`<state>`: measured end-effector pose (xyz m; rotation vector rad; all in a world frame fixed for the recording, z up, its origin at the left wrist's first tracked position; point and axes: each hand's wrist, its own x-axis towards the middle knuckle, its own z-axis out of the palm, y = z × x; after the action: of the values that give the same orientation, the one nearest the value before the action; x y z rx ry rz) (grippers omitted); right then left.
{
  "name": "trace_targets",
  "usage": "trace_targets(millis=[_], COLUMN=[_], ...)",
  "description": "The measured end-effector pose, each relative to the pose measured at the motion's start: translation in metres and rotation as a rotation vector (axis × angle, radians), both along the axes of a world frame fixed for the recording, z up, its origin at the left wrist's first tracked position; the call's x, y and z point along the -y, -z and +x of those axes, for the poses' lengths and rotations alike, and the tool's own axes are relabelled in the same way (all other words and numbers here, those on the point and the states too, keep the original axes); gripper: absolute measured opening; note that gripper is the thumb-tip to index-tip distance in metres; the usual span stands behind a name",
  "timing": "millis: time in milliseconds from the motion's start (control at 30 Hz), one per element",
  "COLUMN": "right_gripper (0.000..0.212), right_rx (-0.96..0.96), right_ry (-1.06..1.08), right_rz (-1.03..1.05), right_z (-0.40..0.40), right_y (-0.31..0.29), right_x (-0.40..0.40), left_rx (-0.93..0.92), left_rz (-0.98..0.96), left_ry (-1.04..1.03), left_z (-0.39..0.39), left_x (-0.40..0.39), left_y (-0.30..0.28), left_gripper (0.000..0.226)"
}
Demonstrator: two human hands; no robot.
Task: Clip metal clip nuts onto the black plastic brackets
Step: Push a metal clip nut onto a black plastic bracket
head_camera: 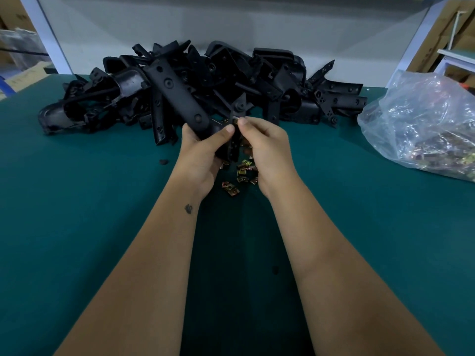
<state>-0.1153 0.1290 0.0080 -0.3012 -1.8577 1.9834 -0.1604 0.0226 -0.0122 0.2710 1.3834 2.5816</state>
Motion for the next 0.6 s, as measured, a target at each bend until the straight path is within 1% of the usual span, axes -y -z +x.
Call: trace_targets(millis=[67, 100, 167, 200, 233, 300, 333, 400, 533, 600], right_gripper=[0.01, 0.011, 0.015, 0.015, 0.015, 0.017, 0.019, 0.018, 0.016, 0.018], right_rx=[-0.006, 0.0, 0.037, 0.059, 0.082, 0.139, 0.166, 0.185, 0.178, 0.178], right_ry=[0.025, 0.04, 0.051, 0.048, 0.041, 0.019, 0.006, -0.009, -0.017, -0.001], right_rz=[0.095, 0.183, 0.442, 0.577, 0.71, 0.989, 1.092, 1.144, 1.1, 1.12], right_z=[0.0, -0.001, -0.001, -0.001, -0.002, -0.001, -0.002, -0.003, -0.001, 0.0], right_y=[0.004, 0.006, 0.01, 0.013, 0.015, 0.019, 0.021, 0.02, 0.018, 0.018], right_x=[0.001, 0.001, -0.001, -0.001, -0.002, 0.0, 0.001, 0.003, 0.001, -0.001], left_rx=[0.089, 0.129, 0.197, 0.219, 0.234, 0.257, 0.267, 0.274, 0.27, 0.274], left_rz=[0.137, 0.205, 0.321, 0.371, 0.417, 0.477, 0.493, 0.491, 0.466, 0.454], left_ry=[-0.06, -0.087, -0.131, -0.147, -0.152, -0.142, -0.139, -0.134, -0.109, -0.105], left_z=[-0.005, -0.008, -0.011, -0.012, -0.013, -0.012, -0.011, -0.009, -0.006, -0.005], left_x=[0.005, 0.008, 0.015, 0.018, 0.021, 0.025, 0.025, 0.025, 0.022, 0.021], left_y=[-0.004, -0.005, -0.006, -0.006, -0.006, -0.006, -0.006, -0.007, -0.008, -0.009], left_gripper=[0.038, 0.04, 0.048, 0.048, 0.042, 0.017, 0.008, 0.011, 0.029, 0.019])
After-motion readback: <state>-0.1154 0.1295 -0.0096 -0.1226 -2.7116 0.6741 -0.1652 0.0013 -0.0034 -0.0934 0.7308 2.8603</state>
